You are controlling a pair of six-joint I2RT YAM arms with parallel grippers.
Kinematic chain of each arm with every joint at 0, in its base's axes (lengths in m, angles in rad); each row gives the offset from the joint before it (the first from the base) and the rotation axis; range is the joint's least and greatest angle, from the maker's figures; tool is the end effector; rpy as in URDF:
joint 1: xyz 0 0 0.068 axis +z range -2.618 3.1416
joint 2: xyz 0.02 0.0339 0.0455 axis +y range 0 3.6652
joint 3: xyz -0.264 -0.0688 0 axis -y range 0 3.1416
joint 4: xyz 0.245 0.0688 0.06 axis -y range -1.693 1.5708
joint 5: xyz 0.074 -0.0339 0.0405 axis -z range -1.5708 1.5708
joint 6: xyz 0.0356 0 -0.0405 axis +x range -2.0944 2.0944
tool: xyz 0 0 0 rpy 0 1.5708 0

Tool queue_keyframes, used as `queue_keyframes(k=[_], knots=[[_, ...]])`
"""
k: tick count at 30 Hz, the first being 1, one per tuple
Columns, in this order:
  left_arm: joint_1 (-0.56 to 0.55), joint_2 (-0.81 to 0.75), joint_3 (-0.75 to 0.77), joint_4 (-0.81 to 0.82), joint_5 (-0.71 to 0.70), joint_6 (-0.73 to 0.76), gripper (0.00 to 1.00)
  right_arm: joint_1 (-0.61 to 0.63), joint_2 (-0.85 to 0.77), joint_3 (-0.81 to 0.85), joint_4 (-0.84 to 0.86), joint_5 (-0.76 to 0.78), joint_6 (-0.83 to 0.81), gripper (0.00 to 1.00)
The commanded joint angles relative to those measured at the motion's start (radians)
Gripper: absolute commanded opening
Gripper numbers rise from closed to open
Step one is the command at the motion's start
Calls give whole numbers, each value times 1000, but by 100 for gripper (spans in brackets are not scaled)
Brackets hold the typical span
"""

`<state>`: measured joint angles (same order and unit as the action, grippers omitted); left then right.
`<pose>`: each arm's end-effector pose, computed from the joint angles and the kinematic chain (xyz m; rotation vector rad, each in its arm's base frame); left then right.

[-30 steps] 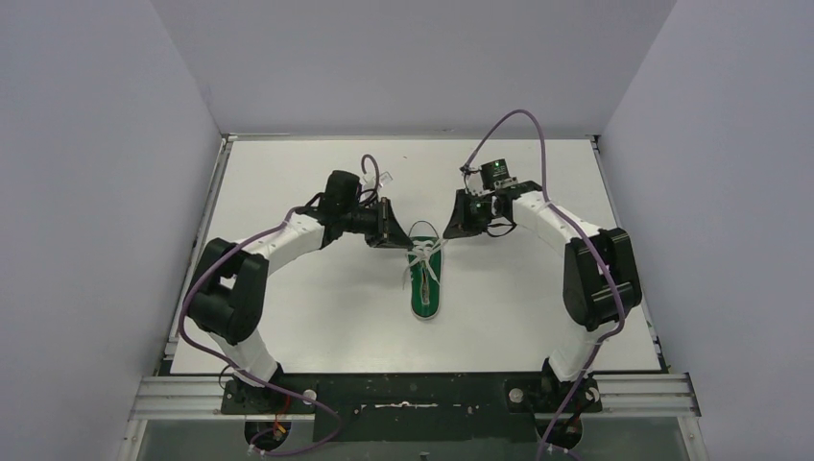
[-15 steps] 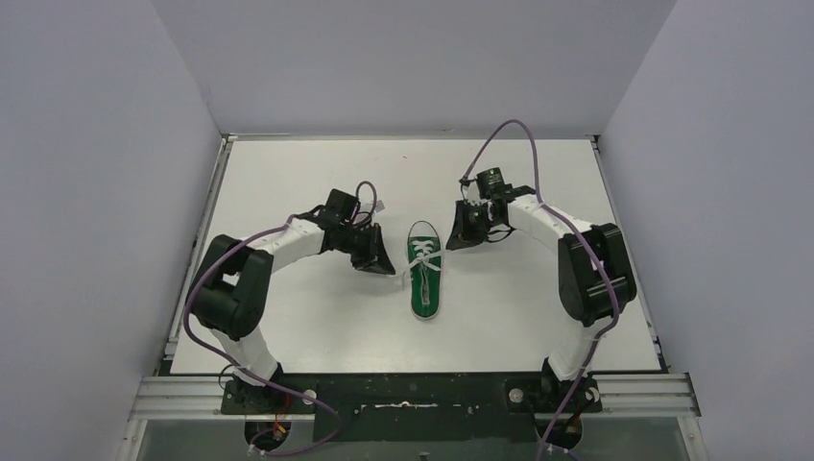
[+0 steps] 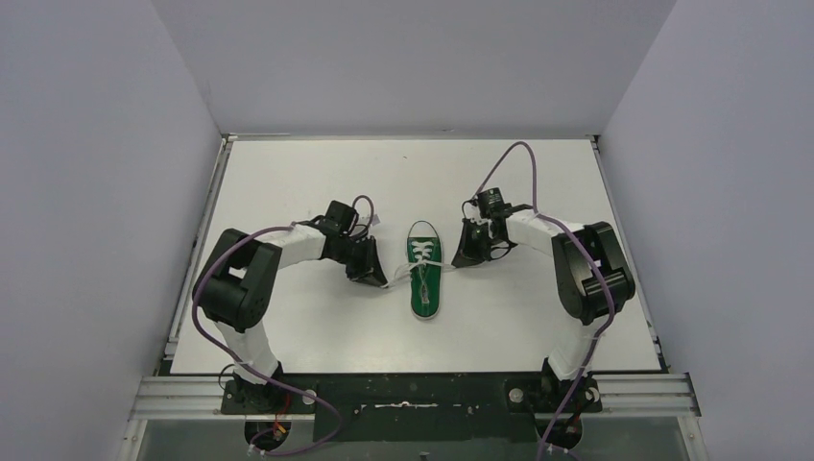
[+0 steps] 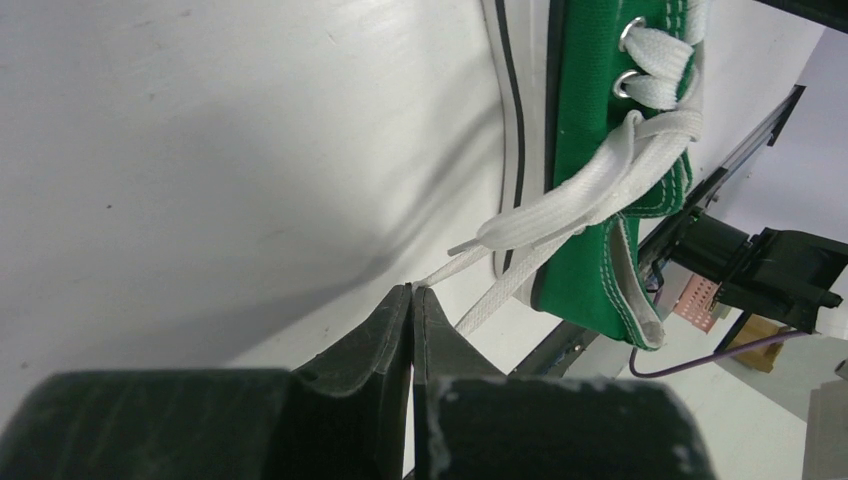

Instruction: Tie the shoes

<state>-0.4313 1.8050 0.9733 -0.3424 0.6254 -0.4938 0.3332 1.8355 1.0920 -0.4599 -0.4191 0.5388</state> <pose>0.2914 -0.1571 0.1348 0.0967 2.8747 -1.0879 0.3244 0.1276 0.1472 0.1826 2.8804 0.7822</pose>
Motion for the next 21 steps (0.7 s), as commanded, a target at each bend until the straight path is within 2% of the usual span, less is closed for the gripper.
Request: queue_keyframes(k=[1, 11, 17, 19, 21], knots=[[18, 12, -63, 4, -20, 7, 0, -38, -13, -57, 63, 121, 29, 0], [26, 14, -120, 50, -39, 9, 0, -55, 4, -121, 126, 141, 36, 0], [25, -28, -77, 0, -44, 42, 0, -52, -28, -83, 126, 28, -26, 0], [25, -65, -67, -16, -58, 45, 18, -52, -40, -48, 85, -10, -48, 0], [25, -119, -67, -17, -70, 44, 26, -50, -59, -17, 36, -34, -80, 6]])
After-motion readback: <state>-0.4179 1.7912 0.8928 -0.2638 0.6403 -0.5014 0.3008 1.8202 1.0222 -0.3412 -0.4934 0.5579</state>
